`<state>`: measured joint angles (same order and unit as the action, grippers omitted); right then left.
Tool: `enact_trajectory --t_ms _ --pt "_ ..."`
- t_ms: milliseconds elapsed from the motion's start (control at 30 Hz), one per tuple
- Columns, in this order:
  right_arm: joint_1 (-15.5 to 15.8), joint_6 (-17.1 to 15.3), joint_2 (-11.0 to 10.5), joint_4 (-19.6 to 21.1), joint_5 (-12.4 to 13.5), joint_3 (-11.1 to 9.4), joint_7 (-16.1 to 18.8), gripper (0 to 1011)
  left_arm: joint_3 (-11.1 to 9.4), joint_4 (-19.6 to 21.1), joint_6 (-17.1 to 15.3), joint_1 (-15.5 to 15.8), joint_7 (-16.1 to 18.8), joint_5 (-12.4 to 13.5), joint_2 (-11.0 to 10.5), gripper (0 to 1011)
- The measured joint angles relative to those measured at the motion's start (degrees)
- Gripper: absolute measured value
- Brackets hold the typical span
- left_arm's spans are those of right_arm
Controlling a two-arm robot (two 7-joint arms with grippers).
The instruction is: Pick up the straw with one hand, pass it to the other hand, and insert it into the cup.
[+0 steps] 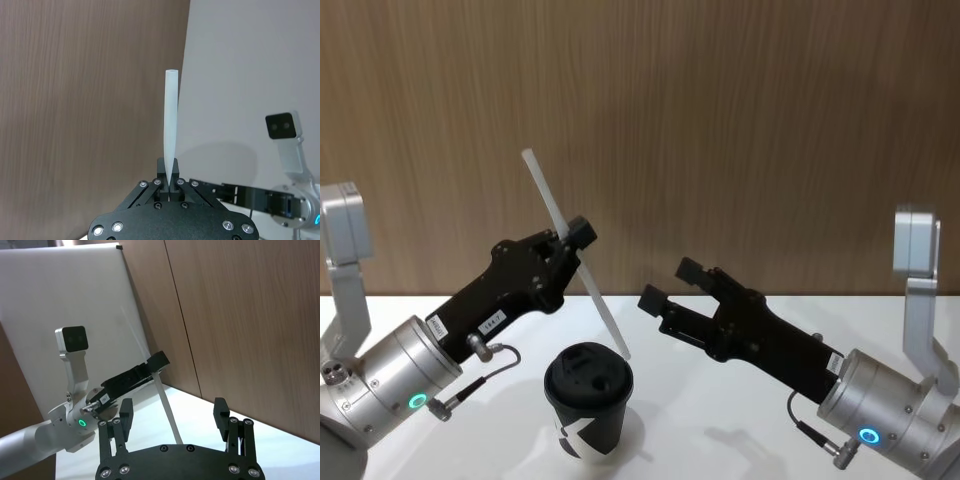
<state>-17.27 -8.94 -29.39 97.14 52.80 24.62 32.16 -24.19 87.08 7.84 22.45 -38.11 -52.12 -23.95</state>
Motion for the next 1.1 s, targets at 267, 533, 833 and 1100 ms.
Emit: enact_trajectory --t_ms 267,533,833,1100 --pt "0.3 0.2 -0.3 0.2 0.2 -0.2 -0.1 1001 -0.4 0.3 -0.3 0.0 1.2 2.7 -0.8 5" --pt "0.5 0.2 -0.4 0.3 0.3 -0.4 -0.2 1001 -0.7 0.5 -0.7 0.0 2.1 4.8 -1.2 5" --pt "0.6 0.3 -0.5 0.3 0.4 -0.4 -0.3 1001 -0.8 0.4 -1.2 0.1 2.6 6.3 -1.2 5" --pt "0.7 0.3 -0.6 0.4 0.4 -0.5 -0.3 1001 -0.8 0.2 -1.8 0.2 2.9 7.1 -1.1 5"
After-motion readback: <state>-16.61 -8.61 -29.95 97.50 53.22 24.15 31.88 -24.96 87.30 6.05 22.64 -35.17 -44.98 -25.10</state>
